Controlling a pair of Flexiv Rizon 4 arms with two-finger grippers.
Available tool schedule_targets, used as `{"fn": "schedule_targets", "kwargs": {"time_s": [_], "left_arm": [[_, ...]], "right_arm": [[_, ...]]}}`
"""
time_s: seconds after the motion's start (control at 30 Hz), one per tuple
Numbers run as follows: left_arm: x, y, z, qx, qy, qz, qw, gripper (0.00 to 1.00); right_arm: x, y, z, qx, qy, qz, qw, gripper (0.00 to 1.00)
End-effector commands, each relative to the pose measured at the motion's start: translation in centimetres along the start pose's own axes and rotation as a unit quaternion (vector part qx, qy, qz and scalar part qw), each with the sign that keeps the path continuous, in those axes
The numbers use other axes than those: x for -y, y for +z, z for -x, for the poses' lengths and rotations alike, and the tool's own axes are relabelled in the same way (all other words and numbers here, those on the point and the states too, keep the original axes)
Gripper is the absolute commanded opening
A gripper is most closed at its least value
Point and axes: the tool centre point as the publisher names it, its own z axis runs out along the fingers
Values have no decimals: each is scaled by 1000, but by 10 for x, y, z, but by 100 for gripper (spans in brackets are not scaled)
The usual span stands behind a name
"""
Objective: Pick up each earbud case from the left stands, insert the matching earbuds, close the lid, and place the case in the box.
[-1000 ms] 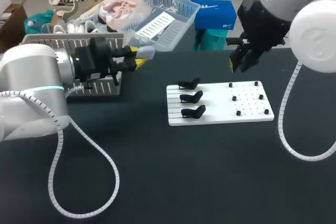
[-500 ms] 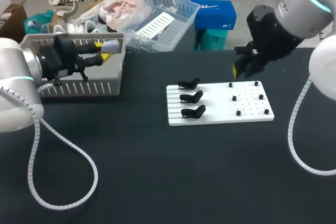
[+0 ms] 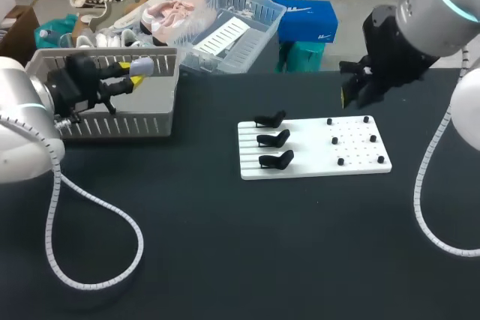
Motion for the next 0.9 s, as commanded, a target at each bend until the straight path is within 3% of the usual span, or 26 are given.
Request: {"fn": "schedule_targets", "kwargs": {"time_s": [0.03, 0.33, 0.37, 0.4, 0.7, 0.87, 0.9], "left_arm": [[-6, 12, -6, -10, -7, 8, 1000, 0], [-3, 14, -17, -25, -33, 8, 999, 0], [-3, 14, -17, -25, -33, 8, 999, 33], [-3, 14, -17, -25, -33, 8, 999, 100], [-3, 14, -17, -25, -33, 8, 999, 100], [-3, 14, -17, -25, -33, 8, 999, 100], [-3, 14, -17, -25, -33, 8, 999, 100]], "right_arm": [[4, 2, -4, 14, 5, 0, 1000, 26], [8, 6, -3, 8, 9, 1, 1000, 29], [8, 6, -3, 7, 9, 2, 1000, 30], [9, 6, -3, 7, 10, 2, 1000, 31], [13, 5, -10, 16, 7, 7, 1000, 36], [18, 6, -16, 16, 9, 7, 1000, 43], [19, 5, -17, 15, 12, 1, 1000, 49]]}}
